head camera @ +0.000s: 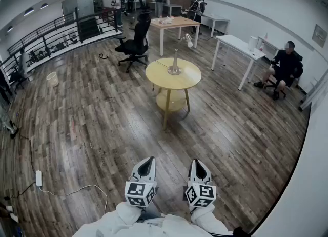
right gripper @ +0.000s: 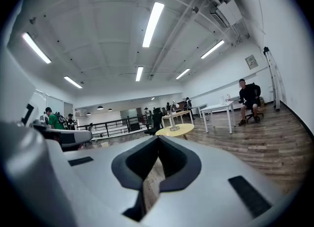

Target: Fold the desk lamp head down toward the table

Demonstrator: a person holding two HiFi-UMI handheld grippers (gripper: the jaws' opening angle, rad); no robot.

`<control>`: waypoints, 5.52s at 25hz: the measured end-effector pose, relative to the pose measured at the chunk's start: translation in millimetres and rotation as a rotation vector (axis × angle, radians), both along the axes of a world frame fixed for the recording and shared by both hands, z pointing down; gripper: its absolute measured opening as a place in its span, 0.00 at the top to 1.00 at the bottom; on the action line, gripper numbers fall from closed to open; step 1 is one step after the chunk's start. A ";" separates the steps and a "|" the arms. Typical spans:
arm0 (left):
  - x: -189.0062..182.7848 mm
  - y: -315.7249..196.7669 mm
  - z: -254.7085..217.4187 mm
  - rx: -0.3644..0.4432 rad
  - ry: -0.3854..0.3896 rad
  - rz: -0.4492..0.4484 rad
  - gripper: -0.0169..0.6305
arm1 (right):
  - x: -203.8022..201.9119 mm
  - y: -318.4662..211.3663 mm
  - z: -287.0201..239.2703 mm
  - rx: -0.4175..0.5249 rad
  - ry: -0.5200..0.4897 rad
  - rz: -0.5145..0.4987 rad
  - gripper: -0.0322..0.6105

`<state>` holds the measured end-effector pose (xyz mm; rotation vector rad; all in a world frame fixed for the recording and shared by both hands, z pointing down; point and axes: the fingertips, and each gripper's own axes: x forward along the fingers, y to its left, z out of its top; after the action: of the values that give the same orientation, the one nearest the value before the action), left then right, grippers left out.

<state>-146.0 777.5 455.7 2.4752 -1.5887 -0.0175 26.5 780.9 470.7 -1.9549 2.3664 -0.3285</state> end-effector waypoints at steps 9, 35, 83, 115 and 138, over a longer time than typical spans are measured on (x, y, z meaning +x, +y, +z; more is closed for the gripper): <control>1.7 -64.5 -1.7 0.023 0.014 -0.020 0.97 | 13.2 -51.0 13.9 -0.011 0.008 0.028 0.93; -11.2 -337.8 8.5 -0.002 -0.001 0.044 0.97 | -19.4 -336.7 3.7 0.016 -0.012 0.033 0.93; 89.3 -735.9 20.2 -0.053 0.003 -0.040 0.97 | 82.9 -736.3 6.8 -0.015 0.008 -0.033 0.93; 72.4 -1024.3 27.2 -0.057 0.003 0.015 0.97 | 37.6 -992.5 10.0 0.007 0.036 -0.046 0.93; 165.5 -1155.0 151.9 -0.050 -0.360 0.299 0.65 | 80.2 -1020.8 8.1 -0.028 0.076 -0.027 0.93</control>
<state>19.5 -377.5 607.6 2.7637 -1.2893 0.5320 106.7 -239.9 478.8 -1.9836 2.4494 -0.2949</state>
